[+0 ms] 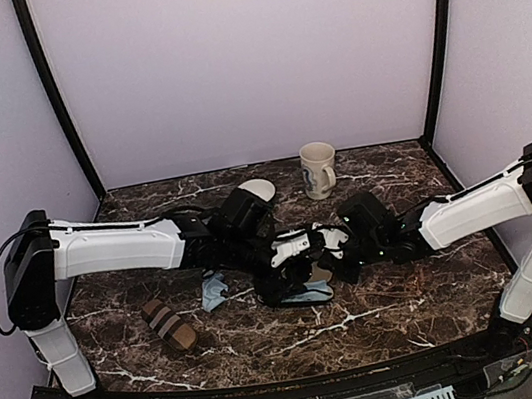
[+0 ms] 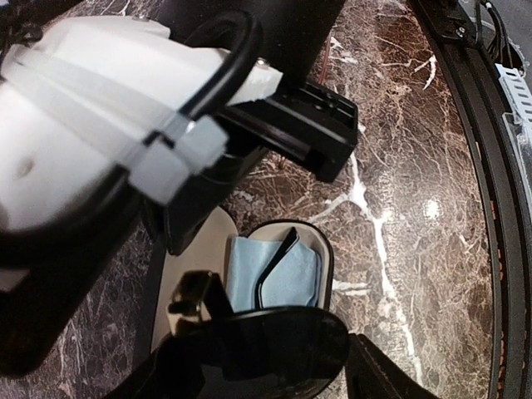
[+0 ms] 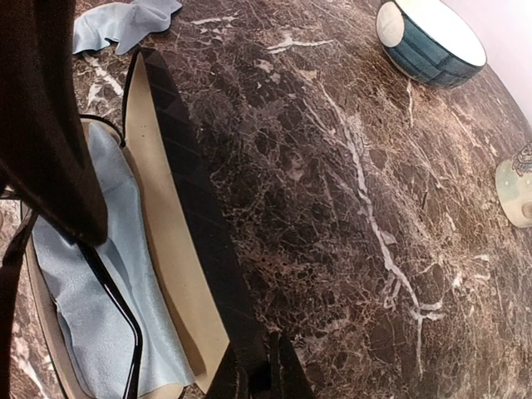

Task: Organize the sunglasses
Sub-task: Pick up the sunglasses from the sunglasses case.

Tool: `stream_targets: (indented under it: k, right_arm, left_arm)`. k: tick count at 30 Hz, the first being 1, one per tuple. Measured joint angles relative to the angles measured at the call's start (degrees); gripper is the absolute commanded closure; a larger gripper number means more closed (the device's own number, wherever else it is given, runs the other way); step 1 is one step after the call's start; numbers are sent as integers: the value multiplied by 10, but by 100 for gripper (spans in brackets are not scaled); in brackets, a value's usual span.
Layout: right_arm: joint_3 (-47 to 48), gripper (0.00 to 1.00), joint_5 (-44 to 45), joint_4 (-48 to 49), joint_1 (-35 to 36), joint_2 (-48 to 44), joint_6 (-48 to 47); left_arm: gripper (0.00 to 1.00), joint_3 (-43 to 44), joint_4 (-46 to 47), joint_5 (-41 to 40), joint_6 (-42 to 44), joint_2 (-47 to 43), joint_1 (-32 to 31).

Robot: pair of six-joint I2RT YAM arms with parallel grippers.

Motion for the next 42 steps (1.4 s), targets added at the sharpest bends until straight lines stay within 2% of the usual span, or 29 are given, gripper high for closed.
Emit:
stream_targets:
  k: [14, 22, 33, 42]
  right_arm:
    - [-1, 100, 9, 5, 2, 0, 4]
    - [-4, 100, 48, 5, 18, 0, 4]
    - [-9, 100, 78, 7, 23, 0, -3]
    - [-9, 100, 83, 10, 26, 0, -3]
  left_arm:
    - [30, 0, 0, -2, -2, 25, -4]
    - [30, -6, 4, -19, -4, 28, -4]
    - [31, -133, 73, -41, -57, -61, -3]
    - [32, -153, 95, -73, -85, -68, 13]
